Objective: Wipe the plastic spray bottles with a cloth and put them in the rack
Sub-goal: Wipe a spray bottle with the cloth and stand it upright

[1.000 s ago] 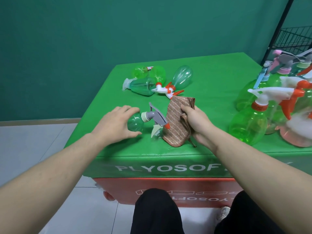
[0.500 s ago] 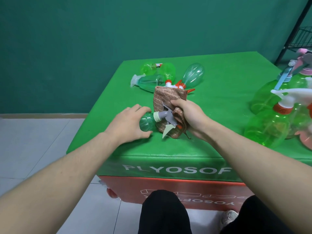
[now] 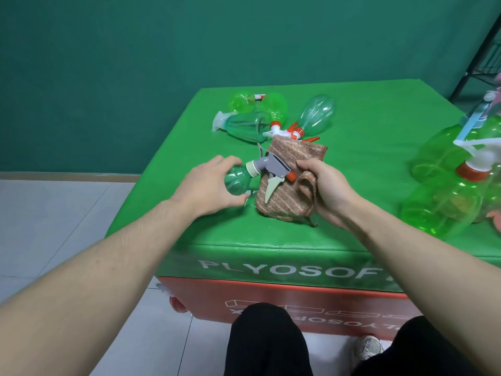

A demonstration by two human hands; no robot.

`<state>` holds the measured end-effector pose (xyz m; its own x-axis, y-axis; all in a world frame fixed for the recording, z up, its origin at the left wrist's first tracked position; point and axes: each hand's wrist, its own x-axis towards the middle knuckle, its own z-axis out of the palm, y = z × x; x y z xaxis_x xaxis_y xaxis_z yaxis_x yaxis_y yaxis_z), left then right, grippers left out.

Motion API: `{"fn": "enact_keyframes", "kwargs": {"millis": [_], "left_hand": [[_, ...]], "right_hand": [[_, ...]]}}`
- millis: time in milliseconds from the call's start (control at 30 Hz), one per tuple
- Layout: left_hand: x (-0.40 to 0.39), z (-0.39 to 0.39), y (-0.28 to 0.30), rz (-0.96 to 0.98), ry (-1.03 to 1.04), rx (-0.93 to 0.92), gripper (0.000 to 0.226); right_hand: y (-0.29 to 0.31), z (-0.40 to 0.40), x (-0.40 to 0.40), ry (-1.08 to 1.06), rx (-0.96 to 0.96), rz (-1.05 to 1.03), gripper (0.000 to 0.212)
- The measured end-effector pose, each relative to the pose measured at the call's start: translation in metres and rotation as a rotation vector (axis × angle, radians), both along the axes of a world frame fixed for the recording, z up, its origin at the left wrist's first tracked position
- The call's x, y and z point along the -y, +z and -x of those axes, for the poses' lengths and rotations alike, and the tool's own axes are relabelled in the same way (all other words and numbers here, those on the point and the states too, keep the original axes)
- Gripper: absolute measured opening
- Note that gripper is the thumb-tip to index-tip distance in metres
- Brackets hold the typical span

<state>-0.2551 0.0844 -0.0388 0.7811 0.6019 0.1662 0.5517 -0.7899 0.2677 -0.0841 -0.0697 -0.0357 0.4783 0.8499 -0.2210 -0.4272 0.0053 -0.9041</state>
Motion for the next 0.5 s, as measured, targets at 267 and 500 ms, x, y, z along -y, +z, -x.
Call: {"fn": "enact_keyframes", "kwargs": {"millis": [267,500], "left_hand": [[-0.001,0.002,0.000,0.033,-0.003,0.003,0.076],[0.002,0.002,0.003,0.097,0.043,0.047,0.080]], "right_hand": [[0.010,0.012,-0.029,0.039,-0.005,-0.013,0.020],[0.005,0.018,-0.007,0.007,-0.024,-0.023,0.025]]}}
